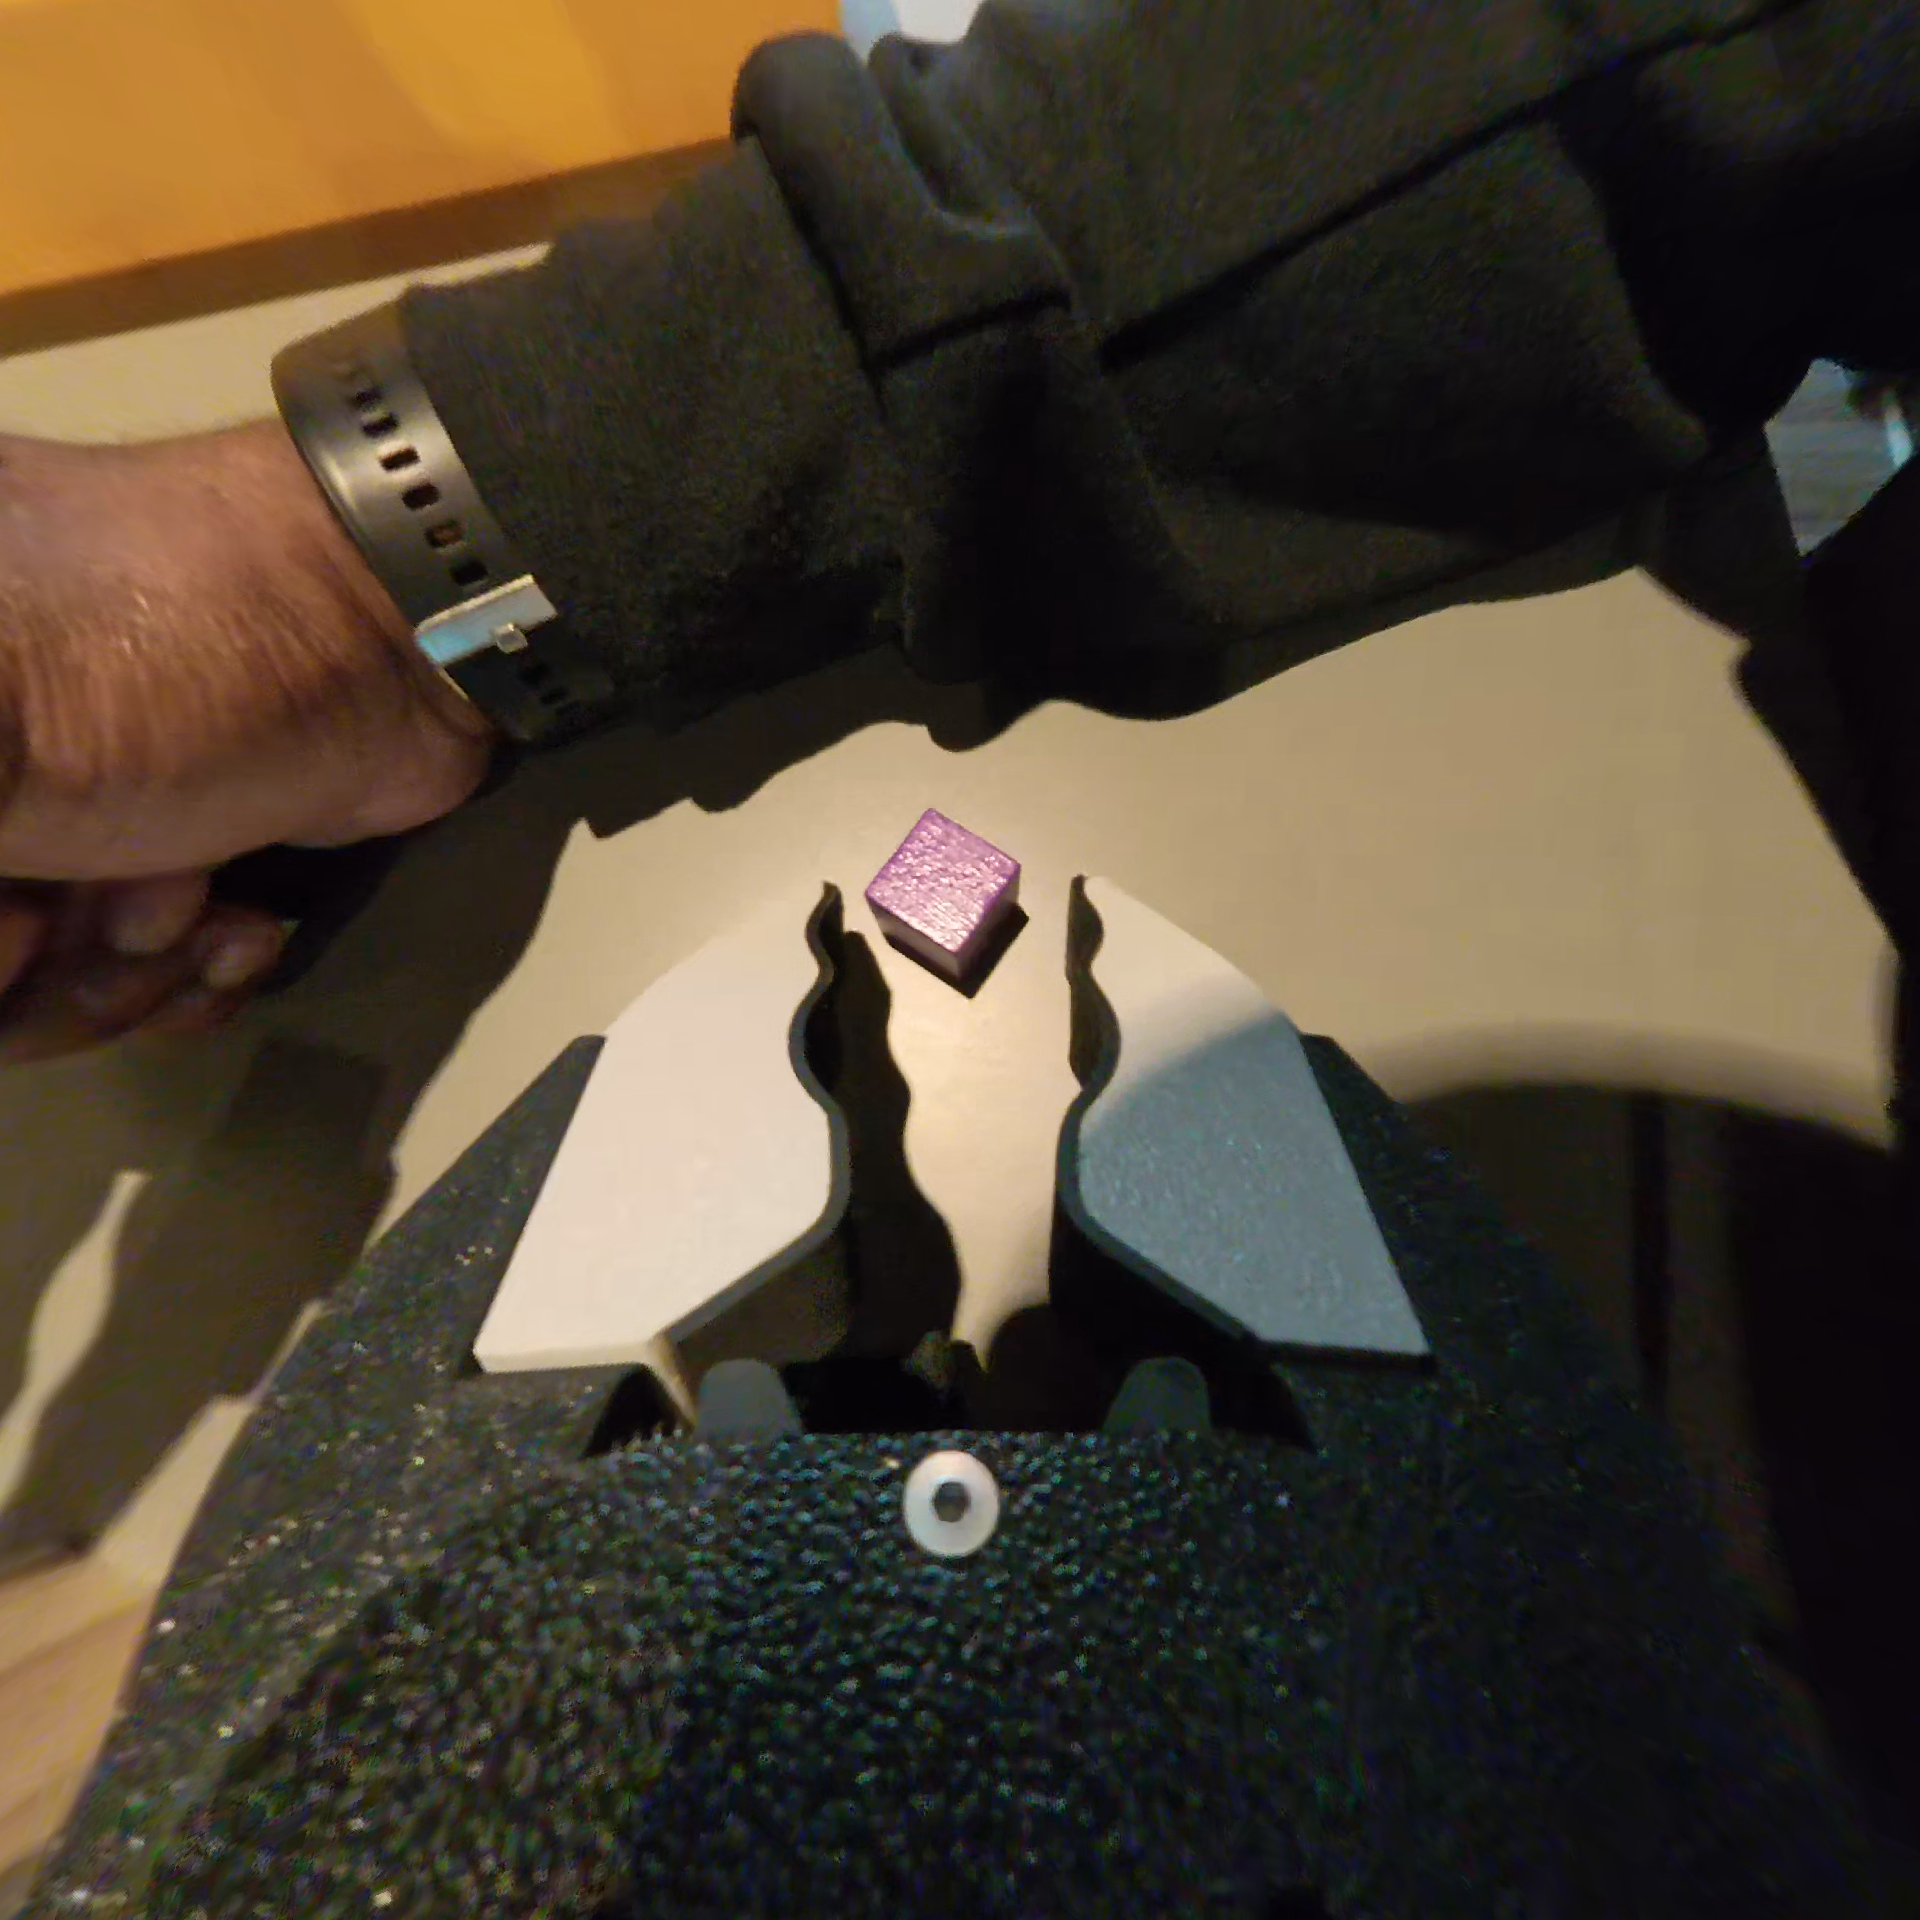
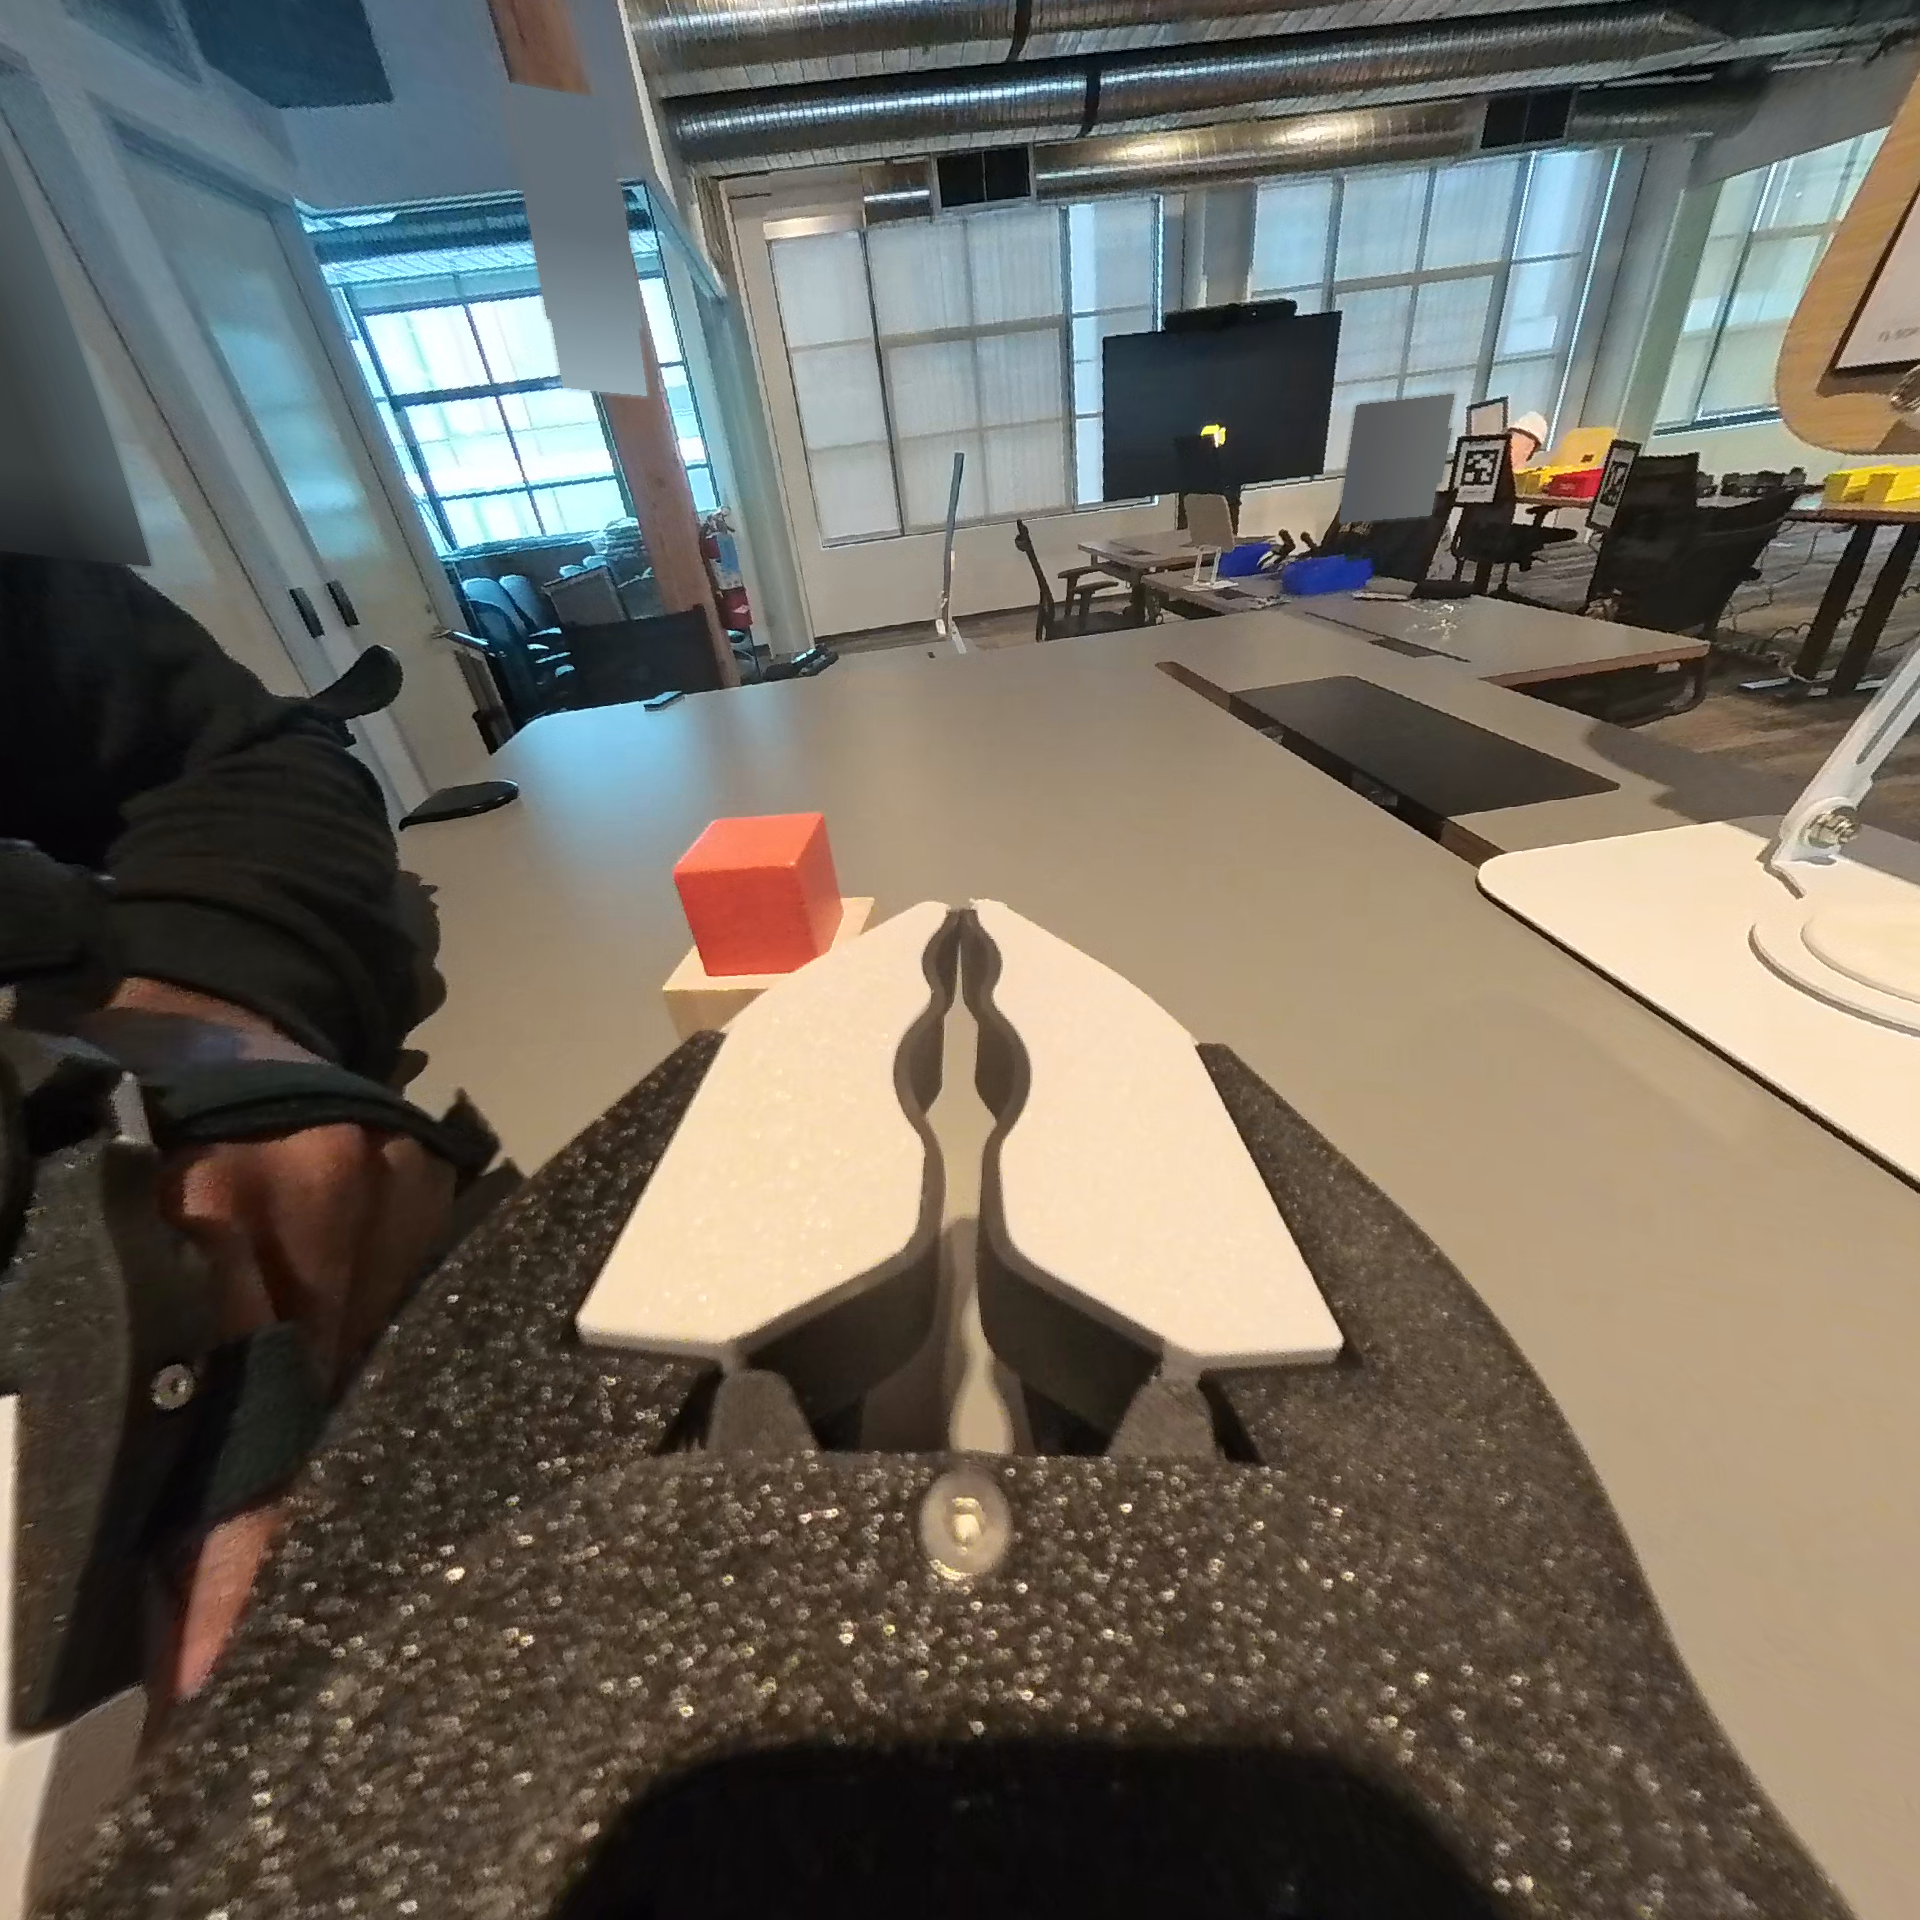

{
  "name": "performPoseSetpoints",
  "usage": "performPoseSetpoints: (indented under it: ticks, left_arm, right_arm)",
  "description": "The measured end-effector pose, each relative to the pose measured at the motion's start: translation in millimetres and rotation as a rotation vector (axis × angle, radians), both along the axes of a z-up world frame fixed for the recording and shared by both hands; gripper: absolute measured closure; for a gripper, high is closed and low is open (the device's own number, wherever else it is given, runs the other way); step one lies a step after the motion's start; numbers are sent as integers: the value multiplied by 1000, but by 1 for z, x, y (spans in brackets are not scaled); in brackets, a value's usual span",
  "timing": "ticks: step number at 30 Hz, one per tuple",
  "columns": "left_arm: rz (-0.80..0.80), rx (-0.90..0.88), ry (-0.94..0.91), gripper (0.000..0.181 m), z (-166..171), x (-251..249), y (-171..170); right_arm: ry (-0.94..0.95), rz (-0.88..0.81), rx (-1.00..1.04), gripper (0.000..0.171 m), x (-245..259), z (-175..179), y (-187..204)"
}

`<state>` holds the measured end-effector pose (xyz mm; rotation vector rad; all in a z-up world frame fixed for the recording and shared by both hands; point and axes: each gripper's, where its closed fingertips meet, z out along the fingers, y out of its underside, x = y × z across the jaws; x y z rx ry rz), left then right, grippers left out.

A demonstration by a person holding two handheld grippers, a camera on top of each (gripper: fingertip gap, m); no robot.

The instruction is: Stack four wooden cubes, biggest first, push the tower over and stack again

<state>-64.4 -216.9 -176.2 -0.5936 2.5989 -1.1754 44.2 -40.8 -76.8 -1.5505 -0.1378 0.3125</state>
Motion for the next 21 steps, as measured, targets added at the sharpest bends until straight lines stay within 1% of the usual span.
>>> performPoseSetpoints:
  ticks: [1, 5, 8, 10, 14, 17, 19, 21]
  left_arm:
    - [-26, 3, -22, 141, 1, 1, 0]
    - [-126, 25, -41, 141, -1, 6, 2]
    - [-213, -21, 18, 142, 2, 1, 0]
    - [-264, -31, 50, 147, 2, -3, -2]
    - [-289, -11, 40, 160, 0, -2, -5]
    - [-312, -4, 12, 161, 0, -6, -5]
    - [-342, -8, 25, 161, 0, -13, -4]
    - [-356, -52, 52, 161, 10, -18, -2]
  right_arm:
    - [0, 1, -1, 171, 0, 0, 0]
    - [-4, 6, -3, 171, -1, -1, 1]
    - [-9, 11, -8, 171, -2, -1, 2]
    - [-12, 13, -8, 171, -2, -1, 2]
    - [-12, 16, -11, 171, -3, -2, 3]
    - [-11, 16, -7, 171, -2, -1, 2]
    - [-12, 16, -8, 171, -3, -1, 2]
    - [-12, 16, -5, 171, -3, -1, 2]
